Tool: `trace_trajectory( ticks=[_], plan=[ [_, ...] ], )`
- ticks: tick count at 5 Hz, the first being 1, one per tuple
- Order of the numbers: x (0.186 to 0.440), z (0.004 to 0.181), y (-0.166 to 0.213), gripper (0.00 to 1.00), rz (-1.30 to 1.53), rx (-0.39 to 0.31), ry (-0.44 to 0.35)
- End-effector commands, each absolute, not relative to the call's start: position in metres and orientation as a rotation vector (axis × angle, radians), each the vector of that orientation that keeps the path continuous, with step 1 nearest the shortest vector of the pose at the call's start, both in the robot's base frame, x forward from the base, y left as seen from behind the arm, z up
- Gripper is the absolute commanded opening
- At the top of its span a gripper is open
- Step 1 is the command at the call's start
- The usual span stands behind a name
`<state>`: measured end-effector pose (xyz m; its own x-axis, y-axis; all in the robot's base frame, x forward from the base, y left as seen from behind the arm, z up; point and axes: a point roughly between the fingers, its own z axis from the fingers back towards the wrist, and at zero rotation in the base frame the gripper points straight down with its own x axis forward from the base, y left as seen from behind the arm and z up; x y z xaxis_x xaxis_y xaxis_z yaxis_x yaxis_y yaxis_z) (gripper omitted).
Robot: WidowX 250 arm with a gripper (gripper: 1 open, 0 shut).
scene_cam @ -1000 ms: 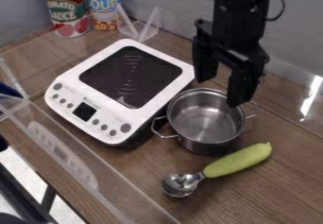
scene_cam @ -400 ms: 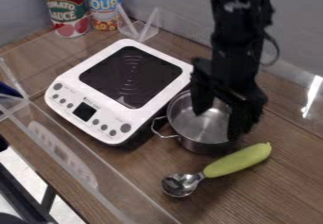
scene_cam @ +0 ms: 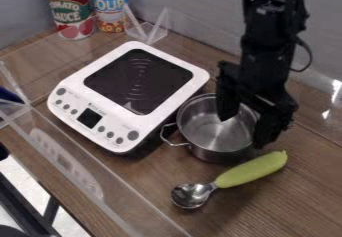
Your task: Put silver pot on the white and black stove top
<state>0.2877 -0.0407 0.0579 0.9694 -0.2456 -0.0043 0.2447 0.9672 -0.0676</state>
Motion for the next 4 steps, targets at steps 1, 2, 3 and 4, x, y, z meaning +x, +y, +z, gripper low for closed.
trace_trajectory(
  ticks=[1, 2, 3, 4],
  plan=[
    [0.305, 0.074, -0.037, 1.00, -0.325, -0.060, -0.032],
    [0.313, 0.072, -0.035, 1.00, -0.403, -0.058, -0.027],
    [0.317, 0.063, -0.032, 1.00, -0.392, -0.054, -0.022],
    [0.320, 0.055, -0.030, 1.00, -0.383, -0.048, -0.018]
  ],
)
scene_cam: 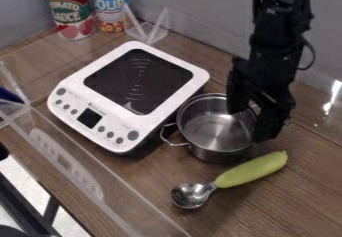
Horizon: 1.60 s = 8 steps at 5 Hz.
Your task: Put silver pot on the white and black stove top
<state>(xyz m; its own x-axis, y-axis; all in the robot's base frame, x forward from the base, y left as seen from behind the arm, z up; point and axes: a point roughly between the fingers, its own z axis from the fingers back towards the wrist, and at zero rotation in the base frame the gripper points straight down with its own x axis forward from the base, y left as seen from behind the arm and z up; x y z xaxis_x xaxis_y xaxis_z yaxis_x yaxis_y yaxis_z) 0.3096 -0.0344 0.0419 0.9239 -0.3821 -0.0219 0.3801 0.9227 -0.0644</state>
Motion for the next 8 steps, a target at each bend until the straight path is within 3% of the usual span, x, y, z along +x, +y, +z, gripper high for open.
trace_trajectory(
  ticks=[1, 3, 4, 8],
  plan=[
    [0.322, 0.054, -0.027, 1.00, -0.436, -0.041, -0.015],
    [0.328, 0.059, -0.021, 1.00, -0.502, -0.034, -0.007],
    [0.333, 0.051, -0.017, 1.00, -0.484, -0.033, 0.004],
    [0.317, 0.050, -0.021, 1.00, -0.302, -0.032, 0.045]
  ],
)
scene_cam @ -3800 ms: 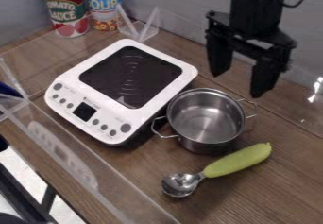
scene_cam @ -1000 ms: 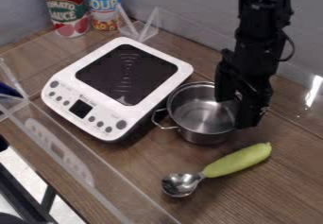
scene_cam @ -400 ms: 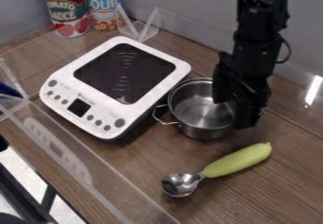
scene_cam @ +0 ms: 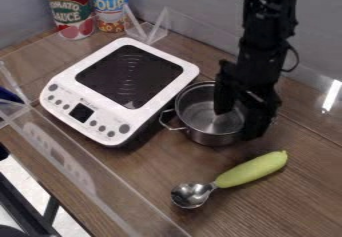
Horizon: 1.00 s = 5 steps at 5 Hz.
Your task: Put silver pot on the white and black stove top
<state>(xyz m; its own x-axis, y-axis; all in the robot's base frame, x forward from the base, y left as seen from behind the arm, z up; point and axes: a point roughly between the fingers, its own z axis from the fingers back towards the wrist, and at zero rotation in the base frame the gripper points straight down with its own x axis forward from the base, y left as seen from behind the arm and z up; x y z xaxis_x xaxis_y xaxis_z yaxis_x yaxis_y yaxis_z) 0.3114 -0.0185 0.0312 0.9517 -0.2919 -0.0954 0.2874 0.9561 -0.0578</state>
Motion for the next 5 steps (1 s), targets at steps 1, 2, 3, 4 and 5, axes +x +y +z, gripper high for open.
trace_trajectory(
  ticks=[1, 2, 3, 4, 5],
  plan=[
    [0.318, 0.056, -0.020, 1.00, -0.267, -0.031, 0.053],
    [0.320, 0.061, -0.018, 1.00, -0.230, -0.031, 0.062],
    [0.321, 0.061, -0.016, 1.00, -0.192, -0.030, 0.069],
    [0.325, 0.059, -0.003, 1.00, -0.137, -0.028, 0.075],
    [0.328, 0.053, 0.011, 1.00, -0.096, -0.015, 0.073]
  ],
)
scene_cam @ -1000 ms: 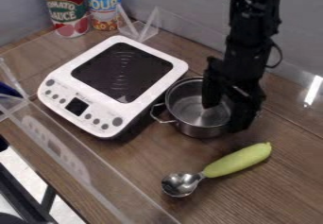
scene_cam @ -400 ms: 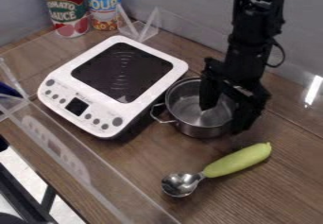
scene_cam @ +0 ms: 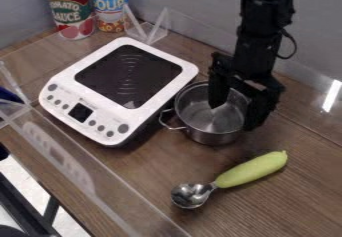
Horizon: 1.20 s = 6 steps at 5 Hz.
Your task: Put silver pot on the white and black stove top
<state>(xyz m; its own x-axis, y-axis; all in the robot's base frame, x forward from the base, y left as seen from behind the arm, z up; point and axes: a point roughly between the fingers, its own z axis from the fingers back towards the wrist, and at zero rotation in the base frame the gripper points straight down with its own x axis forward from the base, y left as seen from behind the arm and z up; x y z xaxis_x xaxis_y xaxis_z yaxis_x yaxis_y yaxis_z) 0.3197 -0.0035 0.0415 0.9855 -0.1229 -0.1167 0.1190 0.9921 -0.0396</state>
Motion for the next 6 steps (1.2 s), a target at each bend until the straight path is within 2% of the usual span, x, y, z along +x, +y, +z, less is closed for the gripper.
trace_trajectory(
  ticks=[1, 3, 5, 6],
  plan=[
    [0.327, 0.049, 0.009, 1.00, -0.118, -0.004, 0.080],
    [0.329, 0.043, 0.013, 1.00, -0.116, 0.018, 0.097],
    [0.336, 0.051, 0.023, 1.00, -0.074, 0.021, 0.117],
    [0.330, 0.052, 0.014, 1.00, -0.062, 0.021, 0.128]
  ],
)
